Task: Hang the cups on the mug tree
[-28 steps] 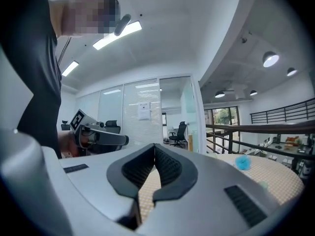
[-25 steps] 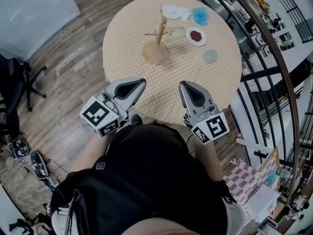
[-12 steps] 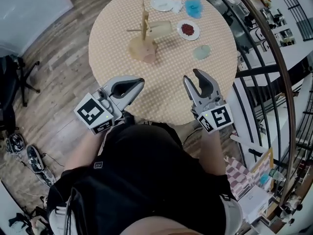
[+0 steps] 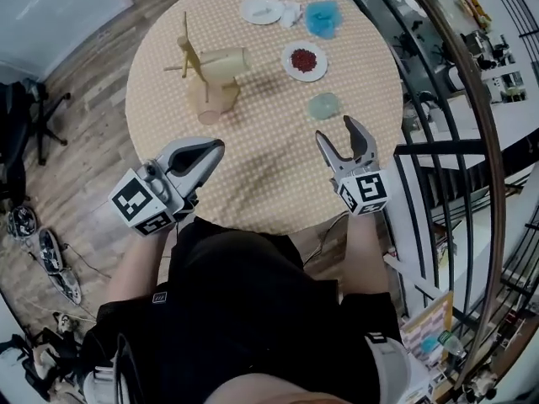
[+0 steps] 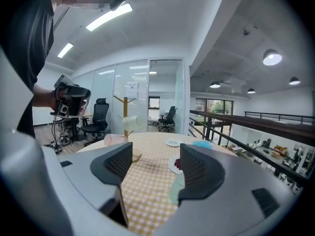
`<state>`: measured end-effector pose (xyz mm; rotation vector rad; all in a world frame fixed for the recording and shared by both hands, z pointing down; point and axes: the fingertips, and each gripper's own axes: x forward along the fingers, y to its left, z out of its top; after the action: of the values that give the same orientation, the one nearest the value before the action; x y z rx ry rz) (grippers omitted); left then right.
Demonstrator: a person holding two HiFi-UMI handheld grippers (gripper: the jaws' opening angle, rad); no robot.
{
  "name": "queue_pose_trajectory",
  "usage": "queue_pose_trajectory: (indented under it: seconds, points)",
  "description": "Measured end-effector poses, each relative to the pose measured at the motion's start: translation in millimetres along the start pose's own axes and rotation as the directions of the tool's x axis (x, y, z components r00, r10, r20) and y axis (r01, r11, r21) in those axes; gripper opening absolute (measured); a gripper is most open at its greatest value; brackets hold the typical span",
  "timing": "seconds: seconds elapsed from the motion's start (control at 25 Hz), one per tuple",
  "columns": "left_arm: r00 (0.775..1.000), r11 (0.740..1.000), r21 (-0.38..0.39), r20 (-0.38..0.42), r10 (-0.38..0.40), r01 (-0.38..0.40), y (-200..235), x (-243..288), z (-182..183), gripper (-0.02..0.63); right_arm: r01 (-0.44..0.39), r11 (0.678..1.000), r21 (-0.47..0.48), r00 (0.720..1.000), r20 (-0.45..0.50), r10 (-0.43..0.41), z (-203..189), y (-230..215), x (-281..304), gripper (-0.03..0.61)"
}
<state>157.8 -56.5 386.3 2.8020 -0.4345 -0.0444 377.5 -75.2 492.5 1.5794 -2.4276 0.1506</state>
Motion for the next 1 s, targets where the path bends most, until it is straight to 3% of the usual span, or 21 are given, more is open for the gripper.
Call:
queue_pose_trajectory:
  seconds: [0.16, 0.4, 0.68, 0.84, 1.0]
  points:
    - [1.0, 0.999, -0.042, 0.031, 0.003, -0.001, -9.6, 24.6, -4.4, 0.006, -0.05, 0.998, -0.028, 0.999, -0.005, 0.049, -31.4, -25.8, 10.6, 0.33]
    - [0.999, 0.999, -0.045, -0.027, 0.024, -0.025, -19.1, 45.4, -11.0, 0.006, -0.062, 0.998, -0.019, 0.996, -0.063, 0.06, -84.1, -60.6, 46.1, 0.377]
    - [0.996, 0.998, -0.033, -0.071, 0.056, -0.059, -25.8, 52.4, -15.7, 0.006, -0.071, 0.995, 0.076, 0.991, -0.105, 0.079, -125.5, -77.9, 80.3, 0.377]
    - [0.993, 0.995, -0.037, -0.084, 0.088, -0.091, -23.7, 44.7, -19.2, 0.006, -0.078, 0.996, 0.045, 0.987, -0.14, 0.083, -134.2, -74.7, 100.7, 0.376]
    - [0.989, 0.991, -0.043, -0.086, 0.124, -0.128, -23.5, 25.2, -22.1, 0.006, -0.021, 1.0, 0.011, 0.982, -0.19, 0.023, -145.3, -76.5, 112.8, 0.341]
